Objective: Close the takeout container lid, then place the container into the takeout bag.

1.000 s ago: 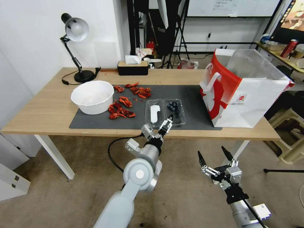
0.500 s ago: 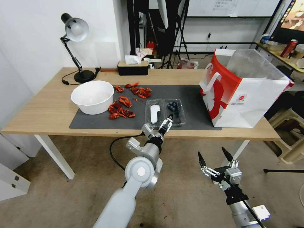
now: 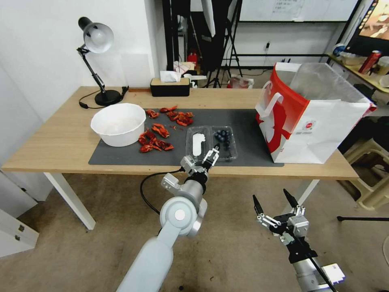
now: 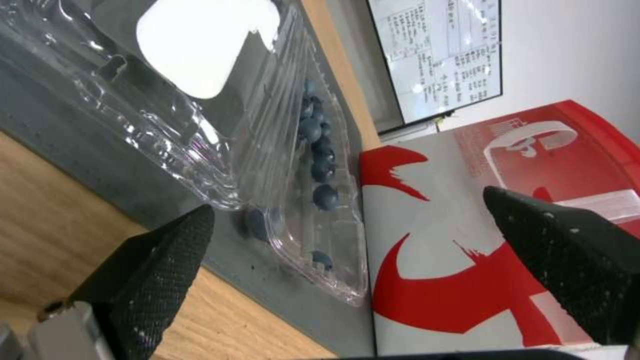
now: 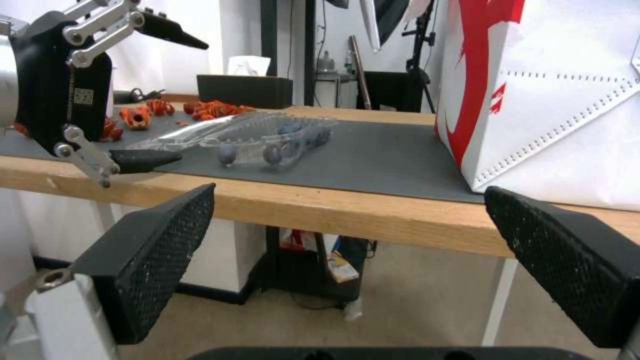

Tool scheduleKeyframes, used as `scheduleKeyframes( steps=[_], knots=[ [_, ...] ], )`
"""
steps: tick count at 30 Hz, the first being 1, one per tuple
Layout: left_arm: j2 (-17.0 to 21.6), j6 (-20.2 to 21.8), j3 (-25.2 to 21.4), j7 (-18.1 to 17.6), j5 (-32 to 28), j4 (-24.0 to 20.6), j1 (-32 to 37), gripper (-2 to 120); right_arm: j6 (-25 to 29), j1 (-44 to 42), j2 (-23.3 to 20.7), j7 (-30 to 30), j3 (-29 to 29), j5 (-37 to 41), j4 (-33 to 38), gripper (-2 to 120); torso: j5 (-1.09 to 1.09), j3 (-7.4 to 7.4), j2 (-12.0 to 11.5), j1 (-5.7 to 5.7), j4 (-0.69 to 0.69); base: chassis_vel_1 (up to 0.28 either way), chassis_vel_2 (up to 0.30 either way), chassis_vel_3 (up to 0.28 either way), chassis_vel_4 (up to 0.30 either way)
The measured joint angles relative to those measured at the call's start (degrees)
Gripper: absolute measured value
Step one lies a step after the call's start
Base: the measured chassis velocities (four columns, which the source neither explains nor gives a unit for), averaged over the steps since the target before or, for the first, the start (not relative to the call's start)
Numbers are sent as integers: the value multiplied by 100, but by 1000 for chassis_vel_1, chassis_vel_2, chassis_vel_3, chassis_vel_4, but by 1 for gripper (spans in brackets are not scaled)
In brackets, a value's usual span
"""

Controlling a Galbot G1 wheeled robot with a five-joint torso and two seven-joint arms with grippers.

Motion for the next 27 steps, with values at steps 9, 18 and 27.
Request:
scheduleKeyframes(
  steps=[9,18,27],
  knots=[
    [28,28,-125,-53,-96,62,-42,100,39,2,42,3,-49,-43,-23,100,0,0,0,0,0,0,0,0,0],
    [18,-59,-249,79,-191,56,-31,100,88,-1,83,5,-101,-117,-74,100,0,0,0,0,0,0,0,0,0],
    [-25,-218,-293,395,-220,-12,23,100,138,-58,102,3,-105,-155,-66,100,0,0,0,0,0,0,0,0,0]
  ],
)
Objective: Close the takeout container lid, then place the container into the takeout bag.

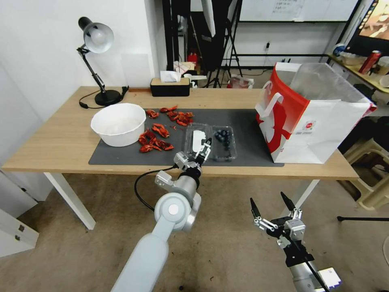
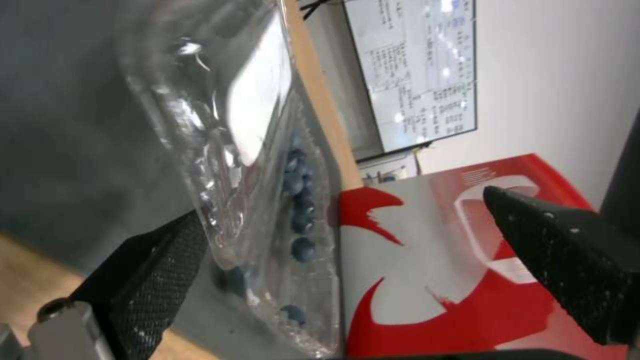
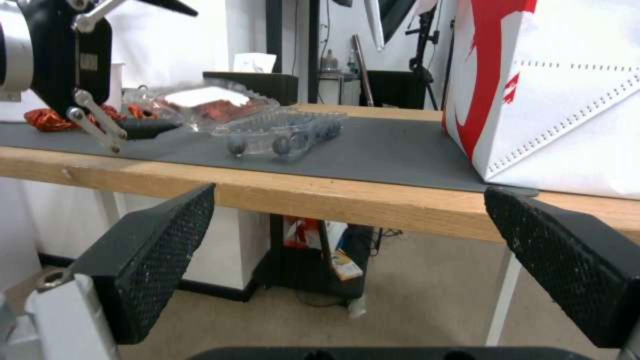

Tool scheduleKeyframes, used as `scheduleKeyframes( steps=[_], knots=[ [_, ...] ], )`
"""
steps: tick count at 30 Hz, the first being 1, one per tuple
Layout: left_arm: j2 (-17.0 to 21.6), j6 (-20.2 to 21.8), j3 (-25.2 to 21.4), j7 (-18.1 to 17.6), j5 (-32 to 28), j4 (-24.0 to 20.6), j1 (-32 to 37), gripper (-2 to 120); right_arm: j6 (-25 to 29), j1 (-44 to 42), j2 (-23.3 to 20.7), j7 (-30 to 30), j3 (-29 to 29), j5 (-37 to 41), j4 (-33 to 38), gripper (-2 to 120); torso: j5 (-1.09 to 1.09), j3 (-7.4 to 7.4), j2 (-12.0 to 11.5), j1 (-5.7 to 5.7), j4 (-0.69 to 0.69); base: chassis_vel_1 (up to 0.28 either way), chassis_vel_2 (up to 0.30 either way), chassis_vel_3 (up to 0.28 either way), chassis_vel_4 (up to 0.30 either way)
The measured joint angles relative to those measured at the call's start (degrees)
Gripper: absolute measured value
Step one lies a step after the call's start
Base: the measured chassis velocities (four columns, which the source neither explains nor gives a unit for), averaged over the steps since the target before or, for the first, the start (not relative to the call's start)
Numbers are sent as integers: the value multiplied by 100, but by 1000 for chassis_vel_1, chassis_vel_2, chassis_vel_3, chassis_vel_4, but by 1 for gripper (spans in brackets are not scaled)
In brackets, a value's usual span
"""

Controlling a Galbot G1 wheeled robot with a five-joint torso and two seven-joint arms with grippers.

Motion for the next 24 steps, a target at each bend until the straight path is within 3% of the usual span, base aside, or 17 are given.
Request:
scheduleKeyframes(
  steps=[14,24],
  knots=[
    [65,-99,-60,577,-35,-224,69,100,16,-15,25,1,-12,-54,33,100,0,0,0,0,0,0,0,0,0],
    [309,-5,29,1197,-108,-282,11,100,31,-42,60,20,-14,-122,68,100,0,0,0,0,0,0,0,0,0]
  ],
)
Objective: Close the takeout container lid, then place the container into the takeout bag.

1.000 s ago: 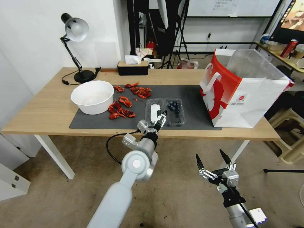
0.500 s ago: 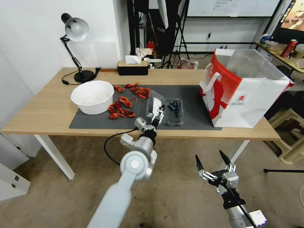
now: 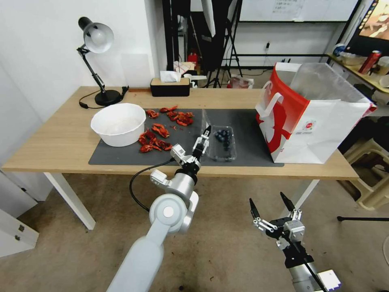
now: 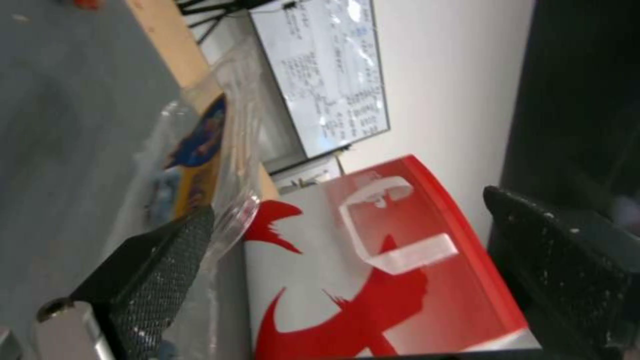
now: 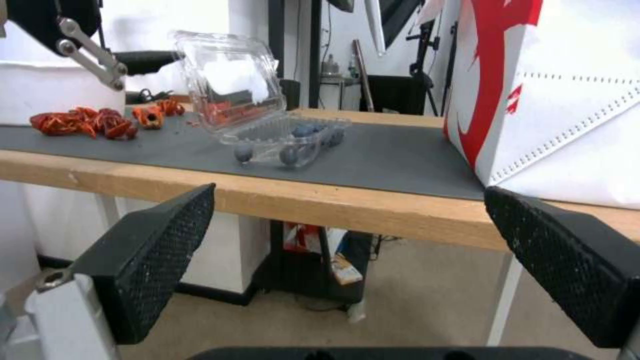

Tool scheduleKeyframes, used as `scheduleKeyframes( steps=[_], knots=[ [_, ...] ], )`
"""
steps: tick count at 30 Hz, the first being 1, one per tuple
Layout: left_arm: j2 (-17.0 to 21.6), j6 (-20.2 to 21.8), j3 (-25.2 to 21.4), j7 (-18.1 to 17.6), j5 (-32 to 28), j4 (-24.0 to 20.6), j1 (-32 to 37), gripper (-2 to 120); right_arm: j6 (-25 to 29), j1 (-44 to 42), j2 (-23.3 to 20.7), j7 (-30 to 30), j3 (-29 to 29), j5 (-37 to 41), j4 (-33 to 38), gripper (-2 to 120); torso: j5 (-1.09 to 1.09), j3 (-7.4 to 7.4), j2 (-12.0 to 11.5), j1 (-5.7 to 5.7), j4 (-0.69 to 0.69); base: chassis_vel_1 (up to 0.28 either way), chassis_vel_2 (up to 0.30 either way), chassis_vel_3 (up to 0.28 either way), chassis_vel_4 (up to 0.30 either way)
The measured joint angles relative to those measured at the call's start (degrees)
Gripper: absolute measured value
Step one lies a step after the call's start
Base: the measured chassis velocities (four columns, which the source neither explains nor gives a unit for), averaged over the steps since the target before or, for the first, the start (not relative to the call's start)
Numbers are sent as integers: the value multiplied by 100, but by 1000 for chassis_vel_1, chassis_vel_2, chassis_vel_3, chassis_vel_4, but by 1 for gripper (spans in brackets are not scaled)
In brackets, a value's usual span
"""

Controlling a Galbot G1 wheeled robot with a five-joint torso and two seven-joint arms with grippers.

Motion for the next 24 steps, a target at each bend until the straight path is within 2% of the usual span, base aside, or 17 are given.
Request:
scheduleKeyframes(
  steps=[5,19,24],
  knots=[
    [132,99,65,129,-44,49,-168,100,0,-15,12,17,2,-48,20,100,0,0,0,0,0,0,0,0,0],
    [259,268,455,181,-60,333,-622,100,-1,-16,51,30,0,-113,-16,100,1,0,0,0,0,0,0,0,0],
    [243,358,560,363,-37,496,-807,100,-4,-8,64,43,-6,-128,-46,100,1,0,0,0,0,0,0,0,0]
  ],
)
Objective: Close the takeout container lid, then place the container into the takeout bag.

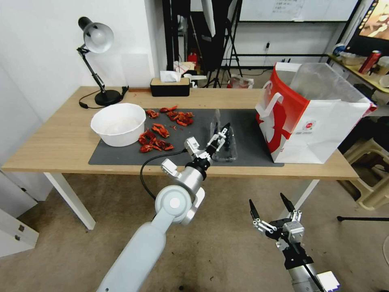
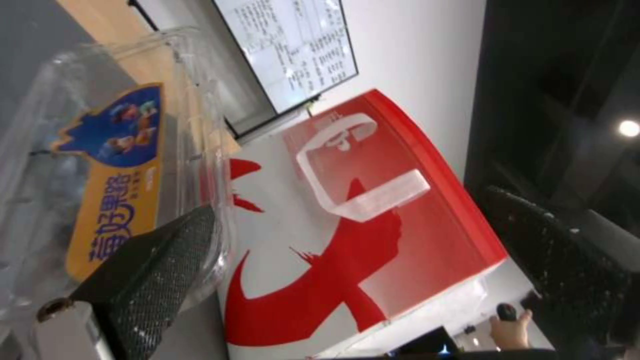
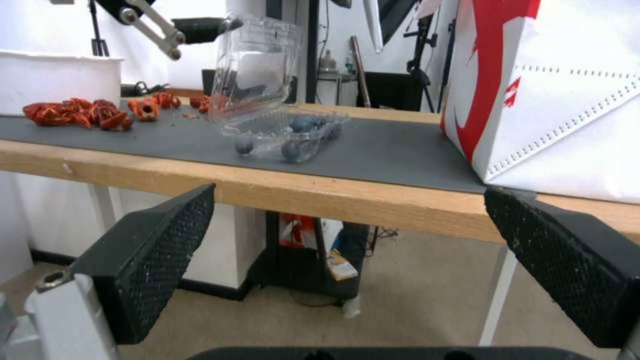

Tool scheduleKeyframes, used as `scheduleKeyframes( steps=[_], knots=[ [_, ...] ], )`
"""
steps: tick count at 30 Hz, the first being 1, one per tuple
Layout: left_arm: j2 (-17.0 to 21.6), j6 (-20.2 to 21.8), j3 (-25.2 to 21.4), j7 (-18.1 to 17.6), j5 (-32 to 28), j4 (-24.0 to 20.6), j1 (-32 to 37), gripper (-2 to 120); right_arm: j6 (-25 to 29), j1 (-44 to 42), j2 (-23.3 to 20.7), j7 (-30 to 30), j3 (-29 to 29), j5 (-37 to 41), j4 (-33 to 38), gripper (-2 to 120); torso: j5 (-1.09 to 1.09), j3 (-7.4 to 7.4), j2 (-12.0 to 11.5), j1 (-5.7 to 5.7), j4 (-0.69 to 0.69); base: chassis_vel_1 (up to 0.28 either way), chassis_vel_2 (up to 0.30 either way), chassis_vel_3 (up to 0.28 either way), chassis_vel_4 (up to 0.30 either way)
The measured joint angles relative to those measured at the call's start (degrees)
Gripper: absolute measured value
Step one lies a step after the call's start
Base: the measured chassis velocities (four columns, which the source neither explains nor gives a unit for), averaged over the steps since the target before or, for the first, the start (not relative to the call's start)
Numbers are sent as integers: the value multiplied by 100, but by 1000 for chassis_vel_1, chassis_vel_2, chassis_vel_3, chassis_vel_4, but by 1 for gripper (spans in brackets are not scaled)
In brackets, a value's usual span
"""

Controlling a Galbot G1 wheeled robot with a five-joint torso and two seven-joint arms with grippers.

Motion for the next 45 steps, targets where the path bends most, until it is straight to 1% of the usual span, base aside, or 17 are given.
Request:
scheduleKeyframes(
  steps=[5,13,15,18,29,32,33,35,36,37,38,39,41,42,43,44,45],
  knots=[
    [13,92,80,38,19,131,-125,100,-4,13,6,6,0,-2,-18,100,0,0,0,0,0,0,0,0,0],
    [48,218,250,117,88,465,-420,100,-15,48,24,16,-21,-18,-64,100,0,0,0,0,0,0,0,0,0],
    [80,324,300,210,94,603,-523,100,-15,48,32,22,-27,-31,-89,100,0,0,0,0,0,0,0,0,0],
    [124,432,351,268,93,686,-607,100,-13,47,34,27,-32,-38,-111,100,0,0,0,0,1,0,0,0,0],
    [224,643,461,281,42,987,-981,99,-8,76,65,38,-62,-62,-149,100,0,0,0,0,0,0,0,0,0],
    [251,745,502,154,-73,1132,-1116,92,10,81,90,40,-71,-75,-168,100,0,0,0,0,0,0,0,0,0],
    [251,745,502,154,-73,1132,-1116,92,10,81,90,40,-71,-75,-168,100,0,0,0,0,0,0,0,0,0],
    [250,830,507,44,-115,1218,-1201,81,24,82,100,40,-79,-84,-183,100,0,0,-1,0,0,0,0,0,0],
    [248,870,516,-20,-125,1257,-1248,77,28,82,103,40,-83,-86,-186,100,0,0,-1,0,0,0,0,0,0],
    [247,924,530,-128,-129,1296,-1303,72,32,82,105,40,-85,-88,-190,100,0,0,0,0,0,0,0,0,0],
    [247,924,530,-128,-129,1296,-1303,72,32,82,105,40,-85,-88,-190,100,0,0,0,0,0,0,0,0,0],
    [245,1001,548,-291,-136,1351,-1368,65,37,82,106,40,-88,-89,-194,100,0,0,0,0,0,0,0,0,0],
    [247,1127,582,-507,-132,1433,-1464,57,43,84,107,40,-92,-90,-204,100,0,0,0,0,0,0,0,0,0],
    [247,1127,582,-507,-132,1433,-1464,57,43,84,107,40,-92,-90,-204,100,0,0,0,0,0,0,0,0,0],
    [249,1187,591,-610,-122,1466,-1504,52,47,87,108,40,-96,-90,-208,100,-1,0,0,1,0,0,0,0,0],
    [251,1211,594,-642,-113,1475,-1516,50,47,88,108,40,-96,-90,-209,100,0,0,0,0,0,0,0,0,0],
    [263,1308,601,-761,-74,1493,-1556,42,49,94,109,40,-100,-91,-212,100,0,0,0,0,0,0,0,0,0]
  ],
)
